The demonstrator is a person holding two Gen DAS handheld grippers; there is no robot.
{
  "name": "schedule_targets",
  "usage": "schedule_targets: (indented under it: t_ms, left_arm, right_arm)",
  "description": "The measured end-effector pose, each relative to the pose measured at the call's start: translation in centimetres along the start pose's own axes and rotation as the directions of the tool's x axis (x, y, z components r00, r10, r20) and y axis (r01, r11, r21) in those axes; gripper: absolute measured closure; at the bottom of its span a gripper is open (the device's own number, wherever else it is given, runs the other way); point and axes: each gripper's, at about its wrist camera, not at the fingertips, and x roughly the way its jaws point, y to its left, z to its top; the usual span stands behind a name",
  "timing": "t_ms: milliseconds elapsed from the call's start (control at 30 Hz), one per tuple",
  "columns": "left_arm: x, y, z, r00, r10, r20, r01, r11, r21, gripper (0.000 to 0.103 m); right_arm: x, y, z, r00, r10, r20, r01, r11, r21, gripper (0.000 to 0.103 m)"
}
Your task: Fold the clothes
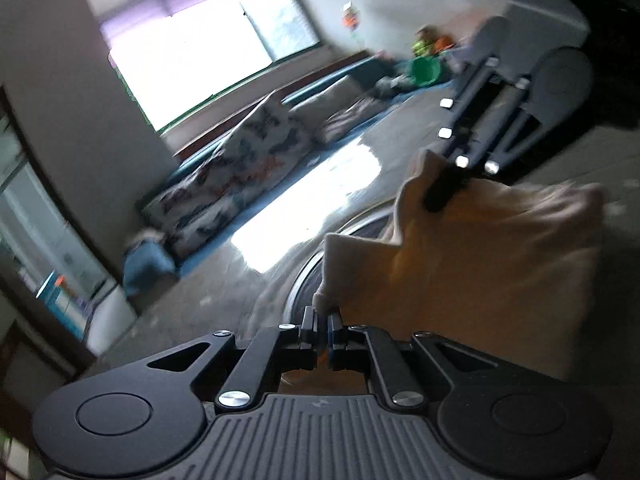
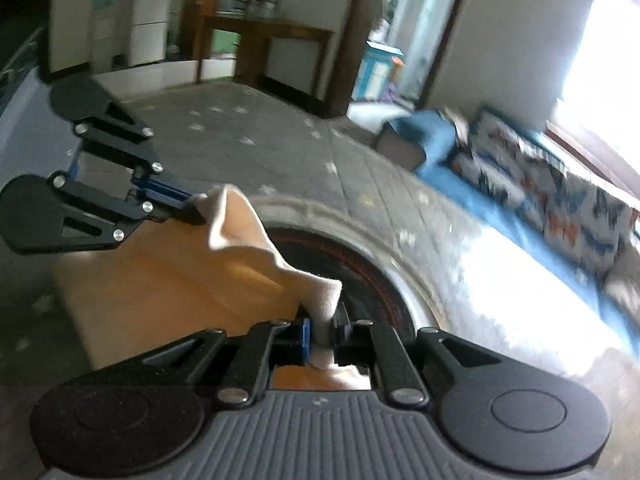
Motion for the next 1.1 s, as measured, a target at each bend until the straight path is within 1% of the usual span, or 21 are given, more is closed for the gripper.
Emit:
schedule_targets:
  t_ms: [33, 100, 133, 200, 233, 267, 300, 400, 467, 500, 567, 667, 767, 833, 867, 967, 1000, 1033, 1067, 1100]
  left_arm:
    - [0.9, 0.2, -0.2, 1.0, 0.0, -0.018, 0.0, 1.0, -0.019, 0.098]
    - [2.2, 0.4, -0.5, 0.999, 0.003, -0.046, -0.005, 0.999, -0.05, 0.095]
    - [2.5, 0.5, -0.7, 0.999, 0.009, -0.053, -0.012, 0.998, -0.063, 0.094]
    - [2.2, 1.0, -0.9, 0.998, 0.035, -0.052, -0.04, 0.995, -0.088, 0.093]
    - [2.1, 1.2, -1.0, 0.997, 0.049, -0.052, -0.054, 0.993, -0.101, 0.093]
    - [1.9, 1.4, -1.1, 0.997, 0.062, -0.052, -0.067, 0.991, -0.113, 0.09]
    - [1.8, 1.7, -1.2, 0.996, 0.075, -0.052, -0.081, 0.989, -0.126, 0.089]
    - [1.3, 2.4, -1.5, 0.992, 0.115, -0.053, -0.122, 0.979, -0.163, 0.089]
    - [0.8, 2.8, -1.6, 0.989, 0.139, -0.051, -0.147, 0.971, -0.189, 0.089]
    - [-0.1, 2.8, -1.6, 0.989, 0.143, -0.039, -0.148, 0.967, -0.205, 0.089]
    - [-2.2, 2.2, -1.6, 0.993, 0.121, -0.011, -0.12, 0.964, -0.237, 0.089]
    - [-4.6, 0.9, -1.8, 0.999, 0.048, 0.025, -0.039, 0.962, -0.271, 0.089]
    - [-6.0, -1.1, -2.4, 0.999, -0.011, 0.034, 0.019, 0.963, -0.268, 0.088]
    - [-6.5, -2.3, -2.8, 0.999, -0.035, 0.022, 0.039, 0.963, -0.268, 0.086]
    - [-6.7, -2.8, -3.0, 0.999, -0.038, 0.01, 0.039, 0.963, -0.268, 0.084]
    - [-6.7, -3.4, -3.6, 0.999, -0.028, -0.019, 0.022, 0.961, -0.277, 0.084]
    - [-6.8, -3.4, -3.8, 0.999, -0.028, -0.026, 0.02, 0.957, -0.289, 0.084]
    - [-6.9, -3.4, -4.0, 0.999, -0.028, -0.031, 0.018, 0.955, -0.297, 0.084]
    - [-6.9, -3.3, -4.1, 0.999, -0.027, -0.036, 0.015, 0.953, -0.304, 0.084]
    - [-6.7, -3.3, -4.2, 0.999, -0.025, -0.04, 0.012, 0.953, -0.304, 0.084]
  right_arm:
    - [1.0, -0.2, -0.2, 1.0, -0.004, -0.007, 0.004, 1.0, 0.019, 0.09]
    - [2.4, -0.4, -1.0, 1.0, -0.016, -0.015, 0.017, 0.999, 0.046, 0.088]
    - [2.6, -0.6, -1.3, 1.0, -0.019, -0.011, 0.019, 0.998, 0.061, 0.083]
    - [2.4, -1.1, -1.8, 1.0, -0.025, 0.007, 0.024, 0.995, 0.093, 0.082]
    - [2.1, -1.4, -2.0, 0.999, -0.028, 0.018, 0.025, 0.994, 0.11, 0.079]
    - [1.5, -1.8, -2.3, 0.999, -0.032, 0.031, 0.028, 0.991, 0.129, 0.077]
    - [0.9, -2.1, -2.5, 0.998, -0.04, 0.041, 0.033, 0.989, 0.147, 0.076]
    - [-1.1, -3.5, -3.6, 0.996, -0.063, 0.065, 0.048, 0.975, 0.216, 0.076]
    - [-2.5, -4.7, -5.0, 0.995, -0.077, 0.064, 0.056, 0.957, 0.285, 0.076]
    - [-3.0, -5.1, -5.8, 0.995, -0.078, 0.059, 0.056, 0.947, 0.315, 0.076]
    - [-3.9, -5.8, -7.3, 0.996, -0.079, 0.048, 0.056, 0.926, 0.373, 0.076]
    - [-4.8, -6.4, -9.3, 0.997, -0.074, 0.031, 0.053, 0.891, 0.451, 0.076]
    - [-5.1, -6.8, -10.6, 0.997, -0.064, 0.036, 0.036, 0.85, 0.526, 0.076]
    - [-4.7, -7.1, -10.7, 0.997, -0.063, 0.043, 0.028, 0.83, 0.558, 0.076]
    - [-4.5, -7.2, -10.8, 0.997, -0.065, 0.046, 0.027, 0.822, 0.569, 0.076]
    - [-3.7, -7.3, -10.8, 0.997, -0.06, 0.057, 0.014, 0.801, 0.598, 0.076]
    - [-3.5, -7.4, -10.8, 0.997, -0.057, 0.061, 0.008, 0.794, 0.607, 0.08]
    - [-3.3, -7.3, -10.9, 0.996, -0.062, 0.063, 0.01, 0.79, 0.613, 0.094]
    - [-3.1, -7.3, -11.0, 0.995, -0.081, 0.059, 0.027, 0.789, 0.614, 0.096]
    - [-3.0, -7.3, -11.0, 0.993, -0.104, 0.049, 0.053, 0.791, 0.609, 0.096]
